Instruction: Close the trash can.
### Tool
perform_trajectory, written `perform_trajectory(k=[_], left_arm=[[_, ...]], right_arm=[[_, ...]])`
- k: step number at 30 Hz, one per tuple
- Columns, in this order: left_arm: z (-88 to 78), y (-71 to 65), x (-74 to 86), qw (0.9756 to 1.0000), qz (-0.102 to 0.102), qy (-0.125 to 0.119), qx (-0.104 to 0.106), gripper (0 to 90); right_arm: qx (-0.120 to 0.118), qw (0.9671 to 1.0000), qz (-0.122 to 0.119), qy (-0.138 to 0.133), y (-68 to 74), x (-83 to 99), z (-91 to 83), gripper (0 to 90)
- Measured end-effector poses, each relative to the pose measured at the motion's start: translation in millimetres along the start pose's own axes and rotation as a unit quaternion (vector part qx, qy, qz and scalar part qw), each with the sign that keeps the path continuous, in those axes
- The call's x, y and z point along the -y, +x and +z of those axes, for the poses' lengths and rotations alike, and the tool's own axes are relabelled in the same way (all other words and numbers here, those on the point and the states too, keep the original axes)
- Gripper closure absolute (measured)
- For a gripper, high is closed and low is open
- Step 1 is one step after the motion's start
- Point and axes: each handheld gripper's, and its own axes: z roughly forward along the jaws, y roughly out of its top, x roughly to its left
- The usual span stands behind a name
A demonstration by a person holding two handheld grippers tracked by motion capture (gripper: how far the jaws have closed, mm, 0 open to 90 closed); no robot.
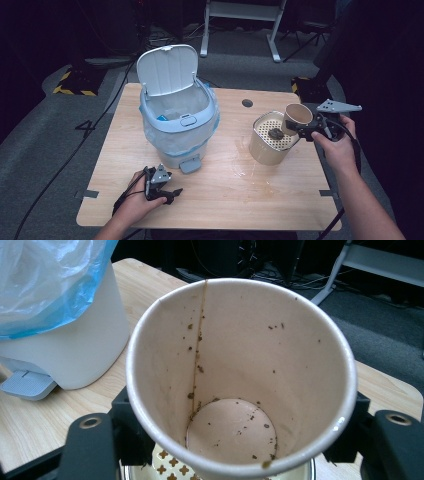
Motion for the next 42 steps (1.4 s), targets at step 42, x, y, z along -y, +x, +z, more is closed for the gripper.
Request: perform_trajectory(k=[42], left_arm=[[1.2, 1.9, -1.3, 0.9997, -0.018, 0.001, -0.016, 27.4]], right_arm=[[-0.09, 0.9931, -0.05, -0.057, 75.0, -133.1, 48.2, 30.3]])
